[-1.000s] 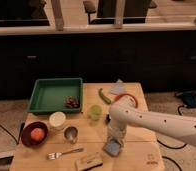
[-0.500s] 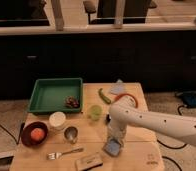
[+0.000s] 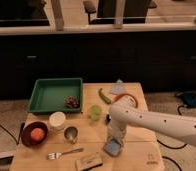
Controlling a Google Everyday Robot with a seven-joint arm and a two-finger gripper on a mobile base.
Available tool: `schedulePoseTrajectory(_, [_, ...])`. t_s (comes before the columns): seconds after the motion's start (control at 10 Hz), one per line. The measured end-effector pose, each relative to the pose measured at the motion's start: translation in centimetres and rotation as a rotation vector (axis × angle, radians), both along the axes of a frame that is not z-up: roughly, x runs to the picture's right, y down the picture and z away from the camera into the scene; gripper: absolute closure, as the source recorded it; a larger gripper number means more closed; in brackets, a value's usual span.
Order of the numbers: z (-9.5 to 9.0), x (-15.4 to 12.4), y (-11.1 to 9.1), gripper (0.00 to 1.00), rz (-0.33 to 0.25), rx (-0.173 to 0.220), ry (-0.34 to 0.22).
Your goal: Wipe table surface with sponge
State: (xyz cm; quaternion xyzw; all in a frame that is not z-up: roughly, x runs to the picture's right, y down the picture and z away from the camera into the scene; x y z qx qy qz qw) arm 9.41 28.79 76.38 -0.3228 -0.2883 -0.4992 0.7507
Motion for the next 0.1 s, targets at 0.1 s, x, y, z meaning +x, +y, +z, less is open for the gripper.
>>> schedulePoseTrajectory(0.1, [0.0,0.0,0.0,1.0,0.0,0.0,0.0])
